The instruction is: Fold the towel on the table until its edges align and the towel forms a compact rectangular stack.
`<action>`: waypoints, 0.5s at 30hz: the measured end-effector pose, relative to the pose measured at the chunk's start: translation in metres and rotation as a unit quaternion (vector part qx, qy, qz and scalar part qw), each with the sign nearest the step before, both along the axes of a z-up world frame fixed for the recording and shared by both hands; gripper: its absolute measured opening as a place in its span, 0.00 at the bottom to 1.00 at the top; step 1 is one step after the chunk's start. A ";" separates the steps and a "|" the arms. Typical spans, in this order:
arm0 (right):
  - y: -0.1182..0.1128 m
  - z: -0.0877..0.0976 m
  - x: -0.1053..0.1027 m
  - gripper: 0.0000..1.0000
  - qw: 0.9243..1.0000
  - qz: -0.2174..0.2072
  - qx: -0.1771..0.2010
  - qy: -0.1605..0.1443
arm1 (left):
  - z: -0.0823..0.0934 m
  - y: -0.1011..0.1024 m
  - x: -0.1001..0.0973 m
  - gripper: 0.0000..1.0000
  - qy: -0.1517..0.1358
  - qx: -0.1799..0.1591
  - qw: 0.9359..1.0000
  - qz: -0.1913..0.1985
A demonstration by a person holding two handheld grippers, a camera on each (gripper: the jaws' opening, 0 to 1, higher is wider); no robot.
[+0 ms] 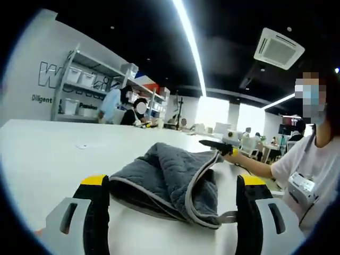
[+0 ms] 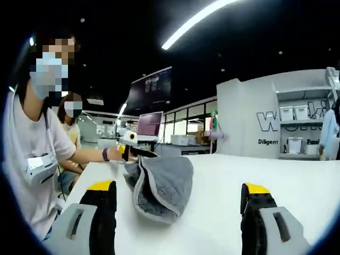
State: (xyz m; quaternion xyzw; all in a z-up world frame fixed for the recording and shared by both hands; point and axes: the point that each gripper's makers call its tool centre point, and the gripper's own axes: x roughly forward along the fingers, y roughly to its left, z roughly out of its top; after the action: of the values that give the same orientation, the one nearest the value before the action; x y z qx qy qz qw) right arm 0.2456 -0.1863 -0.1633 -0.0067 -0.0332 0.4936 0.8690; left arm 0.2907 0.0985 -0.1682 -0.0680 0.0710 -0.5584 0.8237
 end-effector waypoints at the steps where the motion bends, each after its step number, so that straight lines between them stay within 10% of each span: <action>1: -0.001 -0.005 0.000 0.99 1.000 0.002 -0.010 0.006 | 0.000 0.000 0.000 0.98 -0.001 0.001 1.000 0.000; 6: 0.003 -0.019 -0.006 0.99 0.998 0.031 -0.013 0.054 | 0.004 -0.005 -0.006 0.98 -0.004 -0.006 1.000 -0.008; 15: 0.011 -0.031 -0.011 0.99 0.997 0.030 -0.063 0.039 | 0.018 -0.007 -0.012 0.98 -0.026 -0.017 0.999 -0.007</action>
State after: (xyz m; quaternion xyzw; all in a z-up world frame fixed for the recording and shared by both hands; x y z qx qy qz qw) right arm 0.2349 -0.1750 -0.1939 -0.0412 0.0311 0.5203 0.8524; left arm 0.2783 0.0915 -0.1499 -0.0672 0.0407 -0.5671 0.8199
